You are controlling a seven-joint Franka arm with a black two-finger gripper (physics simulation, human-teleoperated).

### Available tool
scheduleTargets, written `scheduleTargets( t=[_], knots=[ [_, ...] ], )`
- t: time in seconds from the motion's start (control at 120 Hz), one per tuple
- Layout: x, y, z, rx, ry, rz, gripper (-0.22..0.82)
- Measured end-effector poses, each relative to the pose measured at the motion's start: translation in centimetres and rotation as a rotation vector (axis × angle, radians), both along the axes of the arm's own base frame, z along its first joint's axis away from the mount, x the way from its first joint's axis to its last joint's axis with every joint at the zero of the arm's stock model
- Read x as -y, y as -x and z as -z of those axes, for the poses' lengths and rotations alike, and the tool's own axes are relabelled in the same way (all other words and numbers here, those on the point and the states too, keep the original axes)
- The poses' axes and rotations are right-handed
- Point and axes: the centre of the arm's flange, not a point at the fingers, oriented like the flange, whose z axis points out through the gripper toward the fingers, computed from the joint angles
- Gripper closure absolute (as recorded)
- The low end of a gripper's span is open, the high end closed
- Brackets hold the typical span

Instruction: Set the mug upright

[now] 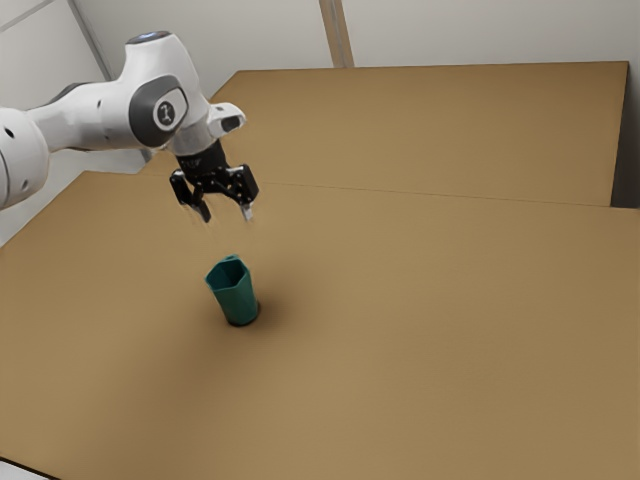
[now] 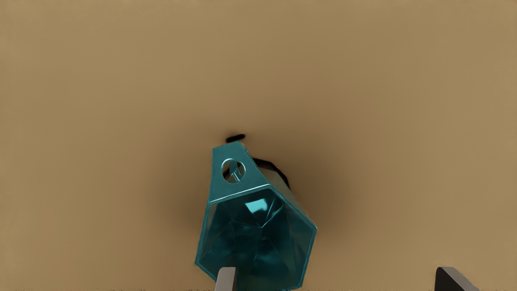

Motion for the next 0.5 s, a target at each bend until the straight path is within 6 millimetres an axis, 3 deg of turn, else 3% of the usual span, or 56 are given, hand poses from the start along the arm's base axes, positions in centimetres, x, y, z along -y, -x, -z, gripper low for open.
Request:
scheduleTargets(
  t=[0.342, 0.5],
  knots=[
    [-3.0, -0.9, -11.1, 0.132, -0.078, 0.107, 0.02],
    [-3.3, -0.1, -13.0, 0.123, -0.091, 0.169, 0.01]
  ],
)
